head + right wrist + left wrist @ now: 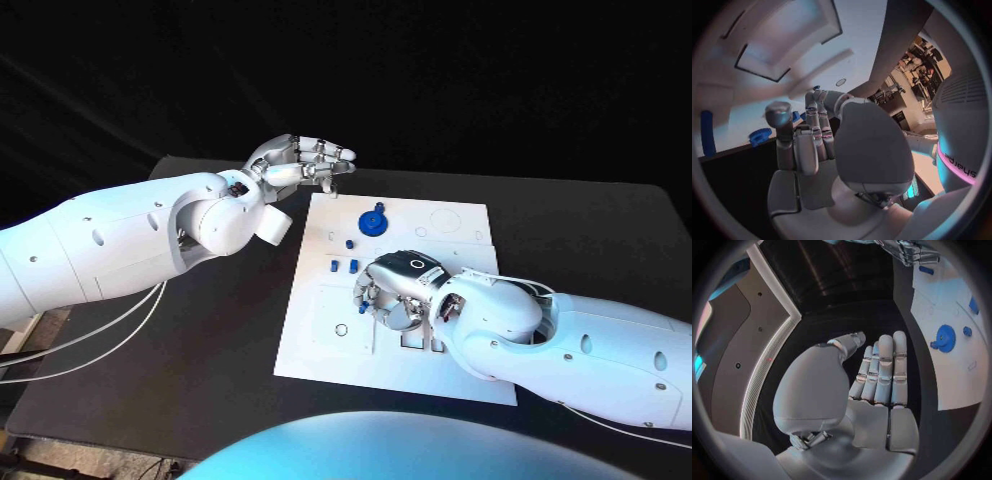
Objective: Assemble the parts on the task board
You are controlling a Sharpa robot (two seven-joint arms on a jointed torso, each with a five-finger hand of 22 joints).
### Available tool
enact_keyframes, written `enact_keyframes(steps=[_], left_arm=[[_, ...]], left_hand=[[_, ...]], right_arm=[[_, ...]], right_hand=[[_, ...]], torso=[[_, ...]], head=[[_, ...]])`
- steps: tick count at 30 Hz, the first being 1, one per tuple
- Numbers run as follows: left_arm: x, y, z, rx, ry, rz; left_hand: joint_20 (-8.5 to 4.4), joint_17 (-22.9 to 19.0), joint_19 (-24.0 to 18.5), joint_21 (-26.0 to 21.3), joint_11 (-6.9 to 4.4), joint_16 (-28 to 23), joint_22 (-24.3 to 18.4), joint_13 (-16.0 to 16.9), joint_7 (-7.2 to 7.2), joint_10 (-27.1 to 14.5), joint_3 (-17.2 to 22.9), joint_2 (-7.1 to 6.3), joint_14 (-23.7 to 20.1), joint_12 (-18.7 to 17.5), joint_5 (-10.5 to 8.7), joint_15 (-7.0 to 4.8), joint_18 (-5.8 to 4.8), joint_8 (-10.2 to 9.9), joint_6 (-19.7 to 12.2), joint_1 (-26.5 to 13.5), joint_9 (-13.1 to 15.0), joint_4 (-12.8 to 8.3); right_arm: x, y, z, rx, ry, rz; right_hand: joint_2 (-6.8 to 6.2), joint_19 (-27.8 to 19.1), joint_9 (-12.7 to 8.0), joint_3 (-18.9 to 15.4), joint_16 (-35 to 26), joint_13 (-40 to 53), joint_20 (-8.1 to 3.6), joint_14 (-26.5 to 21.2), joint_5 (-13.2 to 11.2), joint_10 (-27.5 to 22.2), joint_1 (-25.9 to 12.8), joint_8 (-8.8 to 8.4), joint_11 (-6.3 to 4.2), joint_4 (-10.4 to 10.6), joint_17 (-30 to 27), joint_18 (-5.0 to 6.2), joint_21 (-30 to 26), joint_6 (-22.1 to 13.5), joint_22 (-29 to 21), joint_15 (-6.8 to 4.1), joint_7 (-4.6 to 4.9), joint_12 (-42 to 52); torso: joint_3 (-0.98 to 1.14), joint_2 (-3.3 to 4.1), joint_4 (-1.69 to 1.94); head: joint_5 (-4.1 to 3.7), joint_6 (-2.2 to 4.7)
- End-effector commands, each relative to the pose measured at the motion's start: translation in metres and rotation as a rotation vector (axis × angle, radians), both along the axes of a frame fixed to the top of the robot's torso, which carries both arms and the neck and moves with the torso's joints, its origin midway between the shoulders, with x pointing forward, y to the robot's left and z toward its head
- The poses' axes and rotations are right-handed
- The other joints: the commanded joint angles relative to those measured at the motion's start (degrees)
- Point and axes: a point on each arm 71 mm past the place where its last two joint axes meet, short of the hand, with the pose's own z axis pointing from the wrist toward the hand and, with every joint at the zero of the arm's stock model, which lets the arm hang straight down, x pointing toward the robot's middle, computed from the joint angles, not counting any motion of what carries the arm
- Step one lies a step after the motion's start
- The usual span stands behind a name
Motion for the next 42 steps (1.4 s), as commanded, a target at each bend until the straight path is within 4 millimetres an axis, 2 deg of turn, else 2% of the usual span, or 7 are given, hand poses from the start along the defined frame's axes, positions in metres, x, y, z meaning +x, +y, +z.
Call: enact_keyframes(steps=[1, 22, 29, 31, 35, 37, 42], left_arm=[[-0.001, -0.002, 0.001, -0.005, -0.002, -0.019], [-0.001, -0.002, 0.001, -0.002, -0.001, -0.02], [-0.001, -0.002, 0.001, -0.001, -0.001, -0.022], [-0.001, -0.002, 0.001, -0.001, -0.001, -0.021], [-0.001, -0.002, 0.001, 0.0, 0.0, -0.021], [-0.001, -0.002, 0.001, 0.0, 0.001, -0.022], [-0.001, -0.002, 0.0, 0.001, 0.002, -0.024]], left_hand=[[0.49, -0.06, 0.08, -0.29, 0.17, -0.25, -0.06, -0.01, 0.95, -0.39, -0.05, 0.35, 0.06, 0.39, 0.25, 0.38, 0.79, -0.1, -0.43, -0.03, -0.09, -0.17], [0.49, -0.06, 0.08, -0.29, 0.17, -0.25, -0.06, -0.01, 0.95, -0.39, -0.05, 0.35, 0.06, 0.39, 0.25, 0.38, 0.79, -0.1, -0.43, -0.03, -0.09, -0.17], [0.49, -0.06, 0.08, -0.29, 0.17, -0.25, -0.06, -0.01, 0.95, -0.39, -0.05, 0.35, 0.06, 0.39, 0.25, 0.38, 0.79, -0.1, -0.43, -0.03, -0.09, -0.17], [0.49, -0.06, 0.08, -0.29, 0.17, -0.25, -0.06, -0.01, 0.95, -0.39, -0.05, 0.35, 0.06, 0.39, 0.25, 0.38, 0.79, -0.1, -0.43, -0.03, -0.09, -0.17], [0.49, -0.06, 0.08, -0.29, 0.17, -0.25, -0.06, -0.01, 0.95, -0.39, -0.05, 0.35, 0.06, 0.39, 0.25, 0.38, 0.79, -0.1, -0.43, -0.03, -0.09, -0.17], [0.49, -0.06, 0.08, -0.29, 0.17, -0.25, -0.06, -0.01, 0.95, -0.39, -0.05, 0.35, 0.06, 0.39, 0.25, 0.38, 0.79, -0.1, -0.43, -0.03, -0.09, -0.17], [0.49, -0.06, 0.08, -0.29, 0.17, -0.25, -0.06, -0.01, 0.95, -0.39, -0.05, 0.35, 0.06, 0.39, 0.25, 0.38, 0.79, -0.1, -0.43, -0.03, -0.09, -0.17]], right_arm=[[0.0, 0.0, -0.002, -0.028, -0.01, -0.003], [-0.001, 0.003, -0.006, -0.067, 0.009, 0.015], [0.0, 0.004, -0.012, -0.094, 0.028, 0.019], [0.0, 0.004, -0.013, -0.091, 0.029, 0.018], [0.0, 0.004, -0.012, -0.069, 0.023, 0.01], [0.001, 0.003, -0.011, -0.055, 0.017, 0.004], [0.002, 0.001, -0.009, -0.024, 0.002, -0.012]], right_hand=[[0.58, -0.24, 0.11, 0.16, 0.12, 0.08, 0.02, 3.75, 0.2, 1.37, -0.18, 0.42, -1.25, -0.11, 2.06, -0.54, -0.35, 0.2, -0.04, -0.43, 0.2, 0.34], [0.58, -0.29, 0.21, 0.18, 0.1, 0.12, 0.02, 3.73, 0.17, 1.34, -0.33, 0.44, -1.23, -0.27, 1.98, -0.51, -0.44, 0.11, -0.09, -0.42, 0.22, 0.31], [0.3, -0.6, 1.1, -1.28, 0.19, 0.39, 0.25, 3.69, -0.09, 0.56, -2.42, 0.75, -1.09, -0.7, 1.82, -0.44, -1.13, -0.6, -0.4, -0.22, 0.28, 0.06], [0.1, -0.64, 1.2, -1.86, 0.22, 0.41, 0.33, 3.69, -0.12, 0.19, -3.13, 0.66, -1.01, -0.56, 1.81, -0.45, -1.28, -0.97, -0.46, -0.13, 0.28, -0.03], [-1.35, -0.85, 0.95, -3.89, 0.41, 0.53, 0.65, 3.68, -0.15, -0.8, -5.57, -0.51, -0.61, 0.3, 1.89, -0.37, -2.2, -3.1, -1.01, 0.22, 0.73, -0.02], [-1.76, 1.06, 0.84, -4.27, -0.75, 0.5, 0.76, 3.2, -0.11, -1.43, -5.91, -0.88, -0.42, 0.41, -0.38, -1.13, 1.07, -3.58, 1.95, 0.34, 0.88, -0.11], [-2.47, 1.38, 0.57, -4.78, -1.16, 0.58, 0.88, 2.99, -0.05, -1.98, -6.24, -1.73, -0.35, 0.54, -1.16, -1.1, 1.0, -4.81, 1.95, 0.42, 0.86, -0.01]], torso=[[-0.03, -0.01, 0.0], [-0.01, -0.04, -0.05], [0.0, 0.01, 0.03], [0.01, 0.01, 0.01], [-0.01, -0.03, -0.04], [-0.01, -0.02, -0.03], [0.03, -0.03, -0.01]], head=[[0.0, 0.03], [0.08, -0.03], [0.0, -0.06], [0.01, -0.09], [0.0, -0.09], [-0.01, -0.07], [-0.04, 0.01]])
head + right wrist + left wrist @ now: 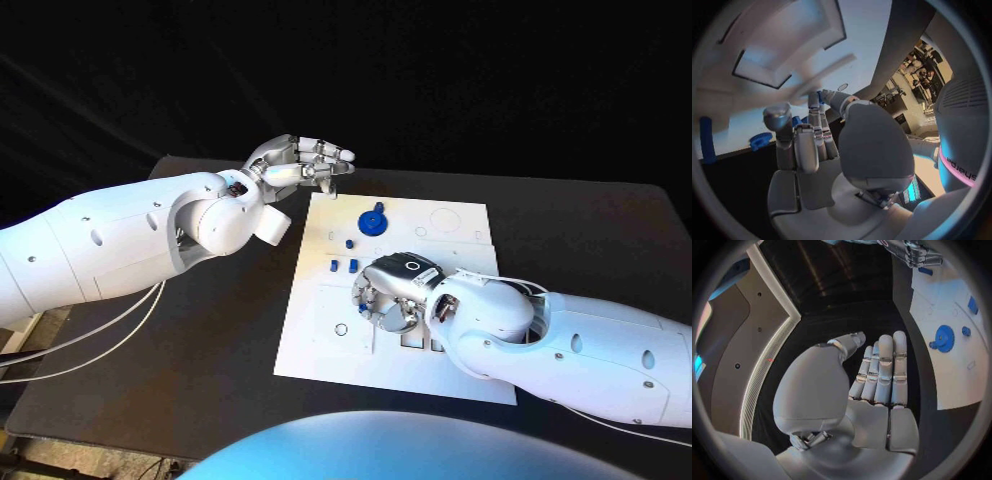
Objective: Assemble the parts on the task board
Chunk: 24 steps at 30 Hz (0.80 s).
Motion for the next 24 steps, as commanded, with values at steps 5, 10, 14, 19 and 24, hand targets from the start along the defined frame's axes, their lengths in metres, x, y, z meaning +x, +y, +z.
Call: enact_keyframes(steps=[5, 10, 14, 19, 24], left_arm=[[-0.001, -0.002, 0.001, -0.005, -0.002, -0.02], [-0.001, -0.001, 0.001, -0.004, -0.001, -0.019], [-0.001, 0.001, 0.001, -0.003, -0.001, -0.016], [0.0, 0.003, 0.0, -0.001, -0.001, -0.013], [0.0, 0.003, 0.0, -0.001, 0.001, -0.016]], left_hand=[[0.53, -0.09, 0.05, -0.32, 0.19, -0.26, -0.11, 0.0, 0.96, -0.64, -0.11, 0.41, 0.03, 0.52, 0.26, 0.41, 0.81, -0.02, -0.57, -0.02, -0.09, -0.23], [0.54, -0.1, 0.05, -0.33, 0.2, -0.26, -0.11, 0.0, 0.97, -0.72, -0.13, 0.4, 0.02, 0.54, 0.25, 0.41, 0.81, -0.01, -0.61, -0.02, -0.09, -0.25], [0.54, -0.1, 0.05, -0.33, 0.2, -0.26, -0.11, 0.0, 0.97, -0.72, -0.13, 0.4, 0.02, 0.54, 0.25, 0.41, 0.81, -0.01, -0.61, -0.02, -0.09, -0.25], [0.54, -0.1, 0.05, -0.33, 0.2, -0.26, -0.11, 0.0, 0.97, -0.72, -0.13, 0.4, 0.02, 0.54, 0.25, 0.41, 0.81, -0.01, -0.61, -0.02, -0.09, -0.25], [0.54, -0.1, 0.05, -0.33, 0.2, -0.26, -0.11, 0.0, 0.97, -0.72, -0.13, 0.4, 0.02, 0.54, 0.25, 0.41, 0.81, -0.01, -0.61, -0.02, -0.09, -0.25]], right_arm=[[0.0, -0.007, 0.001, 0.038, -0.021, -0.033], [-0.002, -0.018, 0.007, 0.067, -0.034, -0.054], [-0.002, -0.034, 0.02, 0.086, -0.045, -0.084], [0.005, -0.059, 0.041, 0.099, -0.051, -0.143], [0.019, -0.093, 0.058, 0.084, -0.058, -0.222]], right_hand=[[-1.21, 0.62, -0.4, -0.6, -0.49, -0.08, 0.12, 2.91, 0.07, -1.26, 0.0, -1.27, 0.1, 0.04, -0.64, -1.17, 0.26, -1.97, 0.25, 0.54, 0.07, -0.27], [-1.79, 0.88, -0.55, -0.99, -0.54, -0.01, 0.17, 2.89, 0.05, -1.48, -0.2, -1.77, 0.1, 0.14, -0.82, -1.23, 0.49, -2.79, 0.53, 0.55, 0.06, -0.15], [-2.23, 0.95, -0.57, -1.58, -0.57, 0.07, 0.18, 2.87, -0.01, -1.55, -0.67, -1.91, 0.11, 0.42, -0.96, -1.23, 0.42, -2.99, 0.54, 0.56, 0.06, -0.08], [-2.52, 1.03, -0.54, -2.98, -0.56, 0.1, 0.25, 2.87, -0.03, -2.26, -1.27, -1.98, 0.27, 0.69, -1.11, -1.25, 0.26, -2.96, 0.53, 0.66, 0.12, -0.22], [-2.38, 0.77, -0.61, -5.13, -0.32, -0.4, 0.7, 2.9, 0.14, -5.63, -0.85, -2.17, 1.0, 0.69, -1.08, -1.17, -0.64, -2.79, 0.04, 1.29, 0.62, -0.36]], torso=[[0.04, -0.02, -0.01], [0.02, -0.04, 0.0], [-0.03, -0.06, -0.03], [-0.06, -0.08, -0.15], [-0.03, -0.15, -0.1]], head=[[-0.07, 0.29], [-0.25, 0.52], [-0.51, 0.86], [-1.14, 1.23], [-1.96, 1.62]])
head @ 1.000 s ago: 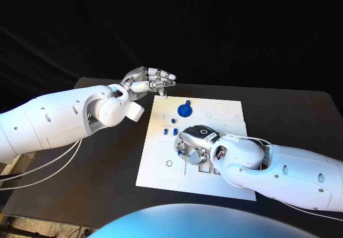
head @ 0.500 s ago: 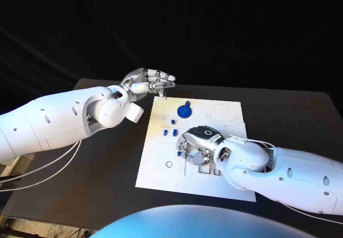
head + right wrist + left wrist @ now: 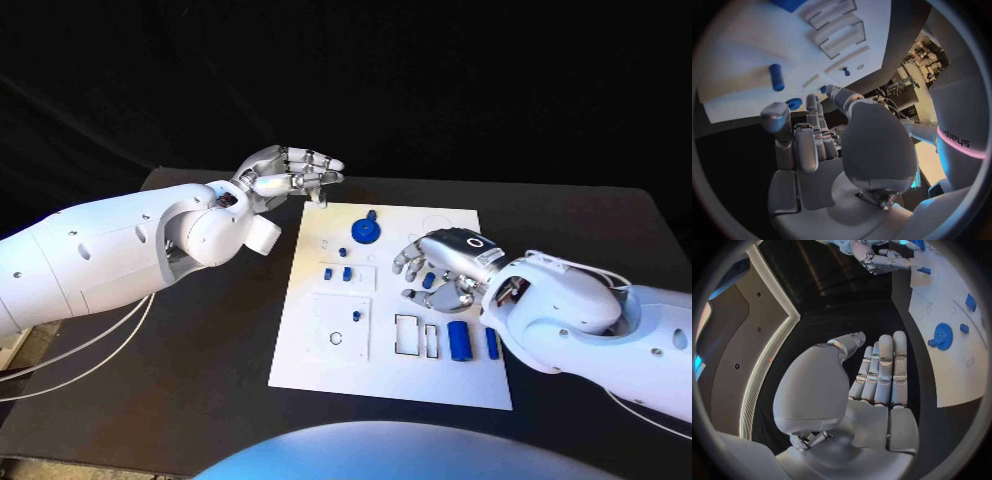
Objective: Assemble the parts on the task board
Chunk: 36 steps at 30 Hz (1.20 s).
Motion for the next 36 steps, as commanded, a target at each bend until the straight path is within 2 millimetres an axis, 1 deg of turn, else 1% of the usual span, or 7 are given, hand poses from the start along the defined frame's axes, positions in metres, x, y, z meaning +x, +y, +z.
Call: enact_keyframes(steps=[1, 5, 7, 9, 12, 24, 36], left_arm=[[-0.001, -0.002, 0.001, -0.008, -0.003, -0.022], [-0.001, -0.003, 0.0, -0.008, -0.002, -0.026], [-0.001, -0.003, 0.0, -0.008, -0.001, -0.027], [-0.001, -0.004, -0.001, -0.008, 0.0, -0.028], [-0.001, -0.004, -0.001, -0.008, 0.0, -0.03], [-0.001, -0.004, -0.001, -0.008, 0.001, -0.031], [-0.001, -0.003, -0.001, -0.007, 0.002, -0.03]], left_hand=[[0.54, -0.05, 0.05, -0.33, -0.11, -0.26, -0.06, 0.0, 1.17, -0.41, -0.13, 0.4, 0.02, 0.22, 0.25, 0.41, 0.81, -0.01, -0.4, -0.02, -0.09, -0.25], [0.54, -0.05, 0.05, -0.33, -0.11, -0.26, -0.06, 0.0, 1.17, -0.41, -0.13, 0.4, 0.02, 0.22, 0.25, 0.41, 0.81, -0.01, -0.4, -0.02, -0.09, -0.25], [0.54, -0.05, 0.05, -0.33, -0.11, -0.26, -0.06, 0.0, 1.17, -0.41, -0.13, 0.4, 0.02, 0.22, 0.25, 0.41, 0.81, -0.01, -0.4, -0.02, -0.09, -0.25], [0.56, -0.07, 0.04, -0.34, -0.1, -0.26, -0.07, 0.01, 1.18, -0.53, -0.16, 0.46, 0.01, 0.3, 0.25, 0.43, 0.82, 0.06, -0.46, 0.0, -0.08, -0.28], [0.56, -0.07, 0.04, -0.34, -0.1, -0.26, -0.07, 0.01, 1.18, -0.53, -0.16, 0.46, 0.01, 0.3, 0.25, 0.43, 0.82, 0.06, -0.46, 0.0, -0.08, -0.28], [0.56, -0.07, 0.04, -0.34, -0.1, -0.26, -0.07, 0.01, 1.18, -0.53, -0.16, 0.46, 0.01, 0.3, 0.25, 0.43, 0.82, 0.06, -0.46, 0.0, -0.08, -0.28], [0.58, -0.09, 0.03, -0.35, -0.09, -0.25, -0.09, 0.03, 1.19, -0.62, -0.21, 0.52, 0.01, 0.43, 0.25, 0.44, 0.82, 0.15, -0.5, -0.01, -0.06, -0.29]], right_arm=[[0.008, -0.018, 0.006, 0.014, 0.032, -0.065], [0.018, -0.038, 0.008, -0.025, 0.031, -0.106], [0.021, -0.044, 0.007, -0.046, 0.033, -0.115], [0.024, -0.048, 0.005, -0.069, 0.036, -0.12], [0.026, -0.051, 0.002, -0.091, 0.042, -0.122], [0.028, -0.043, -0.011, -0.128, 0.072, -0.099], [0.026, -0.033, -0.019, -0.12, 0.09, -0.075]], right_hand=[[-0.13, -0.1, -0.17, -1.28, -0.06, -0.42, 0.52, 2.9, 0.16, -2.05, 0.62, -0.47, 0.31, -0.03, 0.0, -0.21, -0.95, -0.05, -0.58, 0.59, 0.36, -0.31], [0.66, -0.56, -0.71, -7.53, -0.12, -1.5, 1.01, 2.67, 0.36, -6.11, 2.45, -1.41, 0.8, 0.62, -0.74, -0.02, -2.22, -0.85, -1.21, 1.02, 0.57, 0.17], [2.79, -0.69, -1.16, -14.54, 0.0, -2.18, 1.15, 2.58, 0.68, -8.06, 5.36, -2.08, 0.97, 2.24, -1.04, 0.15, -2.97, -1.27, -1.51, 1.42, 0.56, 1.1], [3.9, -0.48, -1.57, -20.36, 0.18, -2.74, 1.32, 2.53, 0.67, -9.23, 8.4, -2.69, 1.11, 4.74, -1.22, 0.08, -3.14, -1.57, -1.33, 1.34, 0.31, 2.47], [4.33, -0.17, -1.8, -22.93, 0.47, -3.09, 1.33, 2.58, 0.68, -9.83, 10.64, -2.93, 1.15, 6.92, -1.01, 0.04, -3.05, -1.44, -1.03, 1.35, 0.3, 3.58], [5.44, 1.12, -2.15, -22.75, 1.4, -3.14, 1.01, 2.89, 0.65, -7.92, 14.22, -2.9, 0.59, 10.03, 0.2, -0.35, -1.11, -0.13, 0.95, 0.92, 0.32, 6.28], [6.27, 1.98, -2.51, -18.22, 1.96, -3.41, 0.5, 3.04, 0.76, -3.33, 15.18, -2.58, -0.02, 11.63, 0.71, -0.68, 0.52, 2.26, 2.7, 0.39, 0.13, 6.59]], torso=[[-0.01, -0.09, -0.04], [0.02, 0.03, -0.02], [0.06, 0.08, 0.0], [0.1, 0.12, 0.03], [0.1, 0.13, 0.14], [-0.03, 0.16, 0.22], [0.02, 0.13, 0.09]], head=[[-0.73, 0.46], [-1.06, 0.84], [-1.12, 0.85], [-1.16, 0.89], [-1.2, 0.98], [-1.21, 0.84], [-0.98, 0.58]])
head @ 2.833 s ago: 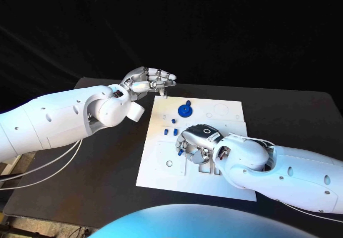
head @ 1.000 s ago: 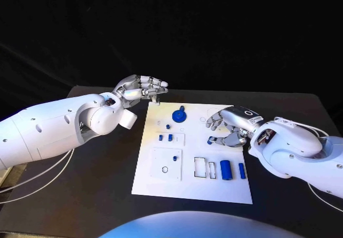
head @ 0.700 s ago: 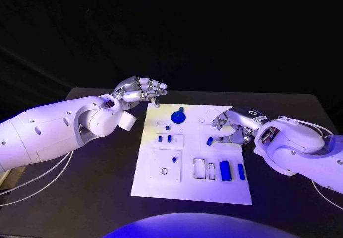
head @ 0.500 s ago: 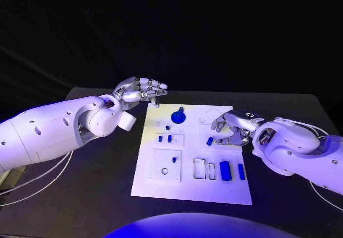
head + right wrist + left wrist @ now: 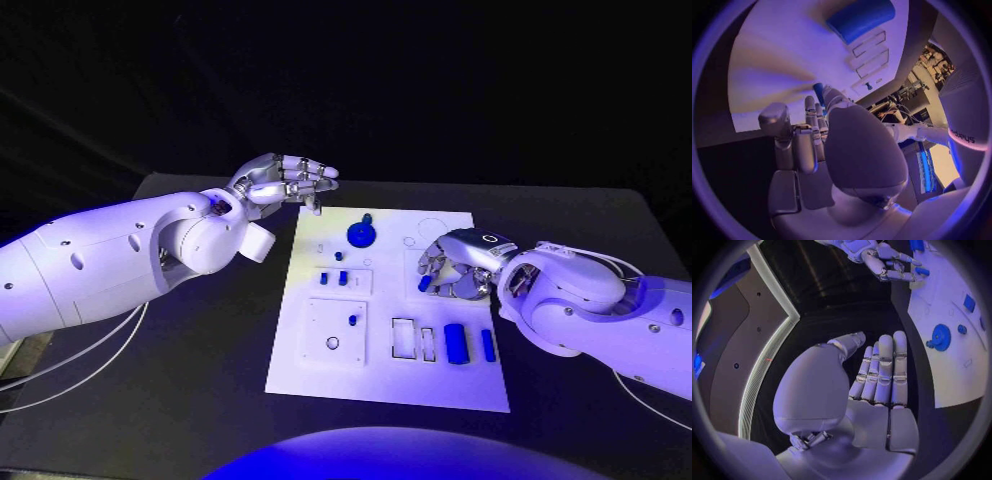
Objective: Assemble the parts on the task board
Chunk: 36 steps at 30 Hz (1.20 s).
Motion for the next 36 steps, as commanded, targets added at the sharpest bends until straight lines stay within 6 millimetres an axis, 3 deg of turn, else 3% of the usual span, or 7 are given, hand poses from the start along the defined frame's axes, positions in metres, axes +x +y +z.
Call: enact_keyframes(steps=[1, 15, 27, 36], left_arm=[[-0.001, -0.002, 0.001, -0.008, -0.003, -0.019], [-0.001, -0.003, 0.001, -0.008, -0.001, -0.021], [-0.001, -0.003, 0.001, -0.006, 0.001, -0.021], [0.0, -0.002, 0.0, -0.005, 0.002, -0.019]], left_hand=[[0.46, -0.1, -0.09, -0.35, 0.11, -0.25, -0.1, 0.03, 1.06, -0.42, -0.11, 0.52, 0.01, 0.23, 0.25, 0.44, 0.82, 0.15, -0.38, -0.01, -0.06, -0.19], [0.46, -0.1, -0.09, -0.35, 0.11, -0.25, -0.1, 0.03, 1.06, -0.42, -0.11, 0.52, 0.01, 0.23, 0.25, 0.44, 0.82, 0.15, -0.38, -0.01, -0.06, -0.19], [0.46, -0.1, -0.09, -0.35, 0.11, -0.25, -0.1, 0.03, 1.06, -0.42, -0.11, 0.52, 0.01, 0.23, 0.25, 0.44, 0.82, 0.15, -0.38, -0.01, -0.06, -0.19], [0.48, -0.11, -0.09, -0.37, 0.13, -0.23, -0.12, 0.06, 1.08, -0.52, -0.15, 0.62, 0.01, 0.37, 0.25, 0.46, 0.82, 0.25, -0.43, -0.06, -0.04, -0.17]], right_arm=[[-0.001, 0.002, -0.002, -0.013, 0.008, 0.019], [0.0, 0.005, -0.006, -0.016, 0.016, 0.017], [0.001, 0.005, -0.007, -0.01, 0.003, 0.008], [-0.003, 0.005, 0.002, 0.046, -0.037, 0.007]], right_hand=[[0.36, 0.38, -0.08, 0.96, 0.3, -0.11, 0.07, 2.93, 0.21, 0.68, 0.51, 0.21, -0.06, -0.01, 0.12, -0.72, 0.32, 0.63, 0.22, -0.33, -0.21, -0.07], [0.2, 0.62, -0.12, 7.03, 0.64, -0.06, -0.23, 2.99, 0.14, 3.26, -0.64, 0.59, -0.44, -0.08, 0.36, -0.83, 0.86, 2.67, 1.14, -0.65, -0.47, -1.45], [0.49, 1.25, 1.49, 14.97, 0.68, 0.43, -0.94, 2.93, 0.08, 6.29, -0.72, 2.83, -1.36, -1.22, 0.02, -1.08, 2.16, 5.36, 2.68, -1.44, -1.42, -2.01], [0.07, 1.32, 2.16, 16.29, 0.75, 0.57, -1.08, 2.96, 0.0, 6.96, -1.25, 3.45, -1.55, -1.77, 0.1, -1.11, 2.28, 5.5, 2.92, -1.57, -1.56, -2.13]], torso=[[0.02, -0.04, -0.07], [0.12, -0.03, -0.1], [0.04, -0.11, -0.08], [0.06, -0.15, -0.04]], head=[[0.05, -0.13], [-0.03, -0.37], [-0.05, -0.49], [-0.11, -0.38]])
